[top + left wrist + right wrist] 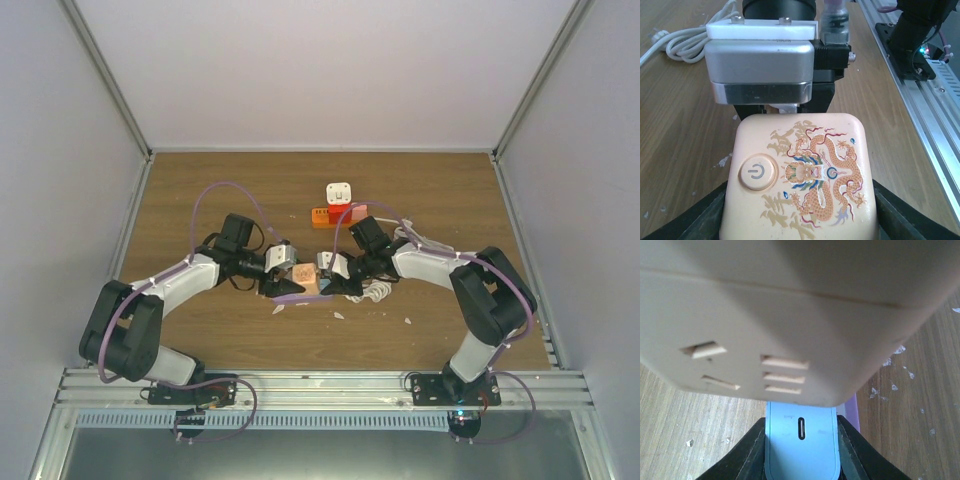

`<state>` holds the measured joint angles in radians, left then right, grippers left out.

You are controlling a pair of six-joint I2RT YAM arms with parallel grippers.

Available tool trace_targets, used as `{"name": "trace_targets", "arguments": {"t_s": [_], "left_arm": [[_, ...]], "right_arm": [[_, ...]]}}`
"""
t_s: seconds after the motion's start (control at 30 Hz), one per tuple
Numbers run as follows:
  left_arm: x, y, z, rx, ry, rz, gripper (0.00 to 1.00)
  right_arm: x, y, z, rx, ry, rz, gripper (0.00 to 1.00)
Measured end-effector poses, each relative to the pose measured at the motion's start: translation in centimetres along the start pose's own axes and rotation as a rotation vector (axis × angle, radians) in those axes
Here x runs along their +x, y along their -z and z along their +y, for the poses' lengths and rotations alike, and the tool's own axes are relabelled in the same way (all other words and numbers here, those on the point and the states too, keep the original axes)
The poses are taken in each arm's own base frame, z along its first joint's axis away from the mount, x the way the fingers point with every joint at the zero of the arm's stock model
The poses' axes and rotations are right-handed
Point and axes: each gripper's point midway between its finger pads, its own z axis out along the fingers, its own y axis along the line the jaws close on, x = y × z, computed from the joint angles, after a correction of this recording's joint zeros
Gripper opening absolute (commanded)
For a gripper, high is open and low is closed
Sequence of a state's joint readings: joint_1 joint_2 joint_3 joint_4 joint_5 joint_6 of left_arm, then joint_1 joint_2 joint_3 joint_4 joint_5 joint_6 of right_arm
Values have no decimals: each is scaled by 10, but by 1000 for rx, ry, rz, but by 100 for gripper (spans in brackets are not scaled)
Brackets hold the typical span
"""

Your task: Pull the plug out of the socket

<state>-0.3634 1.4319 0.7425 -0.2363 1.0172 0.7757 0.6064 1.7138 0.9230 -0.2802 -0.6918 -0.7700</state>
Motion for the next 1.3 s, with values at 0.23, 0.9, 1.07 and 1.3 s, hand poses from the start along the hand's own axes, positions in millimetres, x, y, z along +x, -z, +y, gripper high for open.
{"name": "trace_targets", "arguments": {"t_s": [0.23,0.9,1.07,1.3], "left_arm": [[7,18,10,-50,29,8,25],[24,143,113,-499,357,-8,27],[32,190,165,-645,457,27,27],[49,267,226,-904,540,193,27]], "right_arm": [[0,0,0,0,0,-1,7],[-1,1,-1,2,-25,7,16],[-1,1,-1,1,-28,11,16],[-1,1,-1,2,-28,15,16]]}}
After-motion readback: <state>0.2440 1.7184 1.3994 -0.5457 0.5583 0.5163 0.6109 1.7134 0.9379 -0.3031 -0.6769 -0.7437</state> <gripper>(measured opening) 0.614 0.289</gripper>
